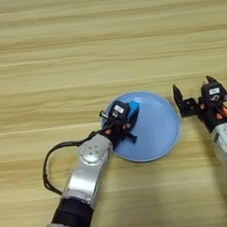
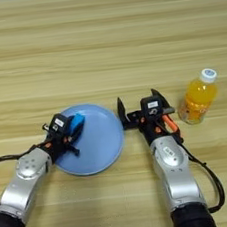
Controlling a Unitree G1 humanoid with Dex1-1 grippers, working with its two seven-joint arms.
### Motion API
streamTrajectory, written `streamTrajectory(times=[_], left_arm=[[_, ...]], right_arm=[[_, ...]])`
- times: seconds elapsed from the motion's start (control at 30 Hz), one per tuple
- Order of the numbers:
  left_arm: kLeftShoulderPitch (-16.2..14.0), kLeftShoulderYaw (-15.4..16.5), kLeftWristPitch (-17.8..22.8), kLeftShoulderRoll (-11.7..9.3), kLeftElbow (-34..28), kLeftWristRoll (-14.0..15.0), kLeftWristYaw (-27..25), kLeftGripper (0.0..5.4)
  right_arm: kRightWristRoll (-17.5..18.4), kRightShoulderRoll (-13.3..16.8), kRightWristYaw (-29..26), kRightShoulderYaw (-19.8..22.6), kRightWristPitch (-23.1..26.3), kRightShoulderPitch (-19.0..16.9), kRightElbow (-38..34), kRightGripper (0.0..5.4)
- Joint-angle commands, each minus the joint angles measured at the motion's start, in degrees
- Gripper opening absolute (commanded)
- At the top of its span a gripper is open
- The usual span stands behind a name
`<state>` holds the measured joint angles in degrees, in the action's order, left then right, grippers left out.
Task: Move the objects on the table
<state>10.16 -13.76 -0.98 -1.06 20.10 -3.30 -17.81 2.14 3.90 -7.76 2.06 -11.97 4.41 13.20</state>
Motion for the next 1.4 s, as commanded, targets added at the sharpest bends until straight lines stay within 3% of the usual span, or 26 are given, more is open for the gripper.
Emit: streamTrajectory(times=[0.03,0.3,0.67,1.0,1.4], left_arm=[[0.6,1.7,-0.3,1.2,-3.1,3.1,-0.5,1.36],[0.9,4.9,0.4,0.9,-6.9,5.1,0.7,1.36],[2.9,13.2,-0.2,-3.8,-4.1,6.9,3.5,1.36],[4.6,18.9,-2.4,-6.7,4.2,7.1,6.0,1.36],[8.7,19.0,-7.4,-4.6,22.8,6.6,6.9,1.36]], right_arm=[[0.3,-0.2,0.4,0.2,0.0,0.5,0.4,5.4],[0.2,-0.3,0.5,0.2,-0.2,0.4,0.6,5.4],[0.3,-0.3,0.6,0.3,-0.3,0.3,0.6,5.4],[0.4,-0.1,0.4,0.4,-0.2,0.2,0.2,5.4],[0.4,0.1,0.2,0.2,0.1,0.4,-0.1,5.4]])
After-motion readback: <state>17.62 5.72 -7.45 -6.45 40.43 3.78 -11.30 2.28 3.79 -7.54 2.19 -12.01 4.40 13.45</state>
